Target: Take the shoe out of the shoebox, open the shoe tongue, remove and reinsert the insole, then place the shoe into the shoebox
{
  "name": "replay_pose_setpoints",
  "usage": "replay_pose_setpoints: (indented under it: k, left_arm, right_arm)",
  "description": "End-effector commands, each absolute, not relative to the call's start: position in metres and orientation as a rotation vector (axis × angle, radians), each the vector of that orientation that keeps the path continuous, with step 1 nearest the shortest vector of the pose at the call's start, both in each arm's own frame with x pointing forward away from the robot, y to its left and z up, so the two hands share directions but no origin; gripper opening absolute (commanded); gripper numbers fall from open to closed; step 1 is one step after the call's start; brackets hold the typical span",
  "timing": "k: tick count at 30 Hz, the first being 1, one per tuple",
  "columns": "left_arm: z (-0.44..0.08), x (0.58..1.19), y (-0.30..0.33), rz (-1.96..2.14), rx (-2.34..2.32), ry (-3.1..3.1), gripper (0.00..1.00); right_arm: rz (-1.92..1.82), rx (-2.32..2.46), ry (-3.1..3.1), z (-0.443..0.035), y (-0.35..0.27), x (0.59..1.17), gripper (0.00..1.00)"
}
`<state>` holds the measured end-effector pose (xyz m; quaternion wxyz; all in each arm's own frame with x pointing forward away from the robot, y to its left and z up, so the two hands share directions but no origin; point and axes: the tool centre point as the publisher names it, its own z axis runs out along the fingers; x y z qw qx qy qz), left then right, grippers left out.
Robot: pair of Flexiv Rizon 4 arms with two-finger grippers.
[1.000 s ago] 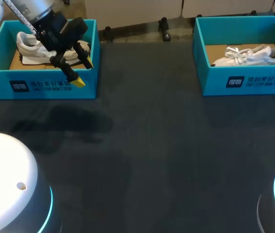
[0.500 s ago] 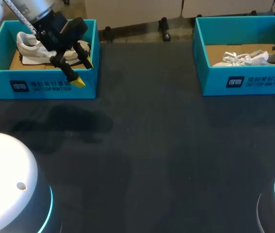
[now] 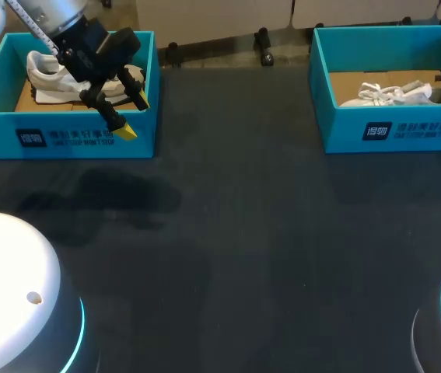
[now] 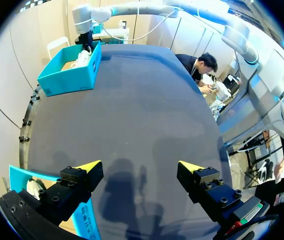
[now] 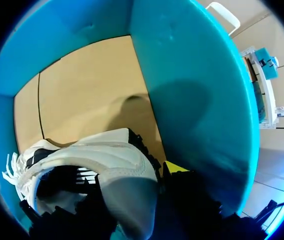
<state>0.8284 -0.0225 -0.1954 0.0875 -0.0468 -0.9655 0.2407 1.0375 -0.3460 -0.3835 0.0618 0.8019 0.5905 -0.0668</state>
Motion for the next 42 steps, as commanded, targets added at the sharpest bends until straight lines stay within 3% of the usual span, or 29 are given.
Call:
replay_pose_setpoints:
  k: [1, 6, 11, 21, 34, 42]
  left_arm:
    - [-0.195, 0.827, -0.022, 0.715, -0.14, -2.877, 1.0]
    - [-0.195, 0.827, -0.022, 0.715, -0.14, -2.877, 1.0]
    - [-0.195, 0.827, -0.022, 0.715, -0.14, -2.877, 1.0]
    - [-0.195, 0.827, -0.022, 0.715, -0.14, -2.877, 1.0]
    - [-0.195, 0.827, -0.022, 0.715, -0.14, -2.877, 1.0]
    - [-0.195, 0.827, -0.022, 0.715, -0.14, -2.877, 1.0]
  right_arm:
    - [-0.196, 2.425, 1.773, -0.375, -0.345, 1.035, 0.46]
    - [-0.168, 2.415, 1.757, -0.36, -0.343, 1.035, 0.49]
    - [-0.157, 2.388, 1.747, -0.343, -0.34, 1.034, 0.7]
    - [-0.136, 2.34, 1.726, -0.31, -0.332, 1.032, 0.87]
    - [-0.06, 2.291, 1.792, -0.257, -0.286, 1.012, 1.0]
    - [-0.026, 2.264, 1.879, -0.228, -0.253, 0.992, 1.0]
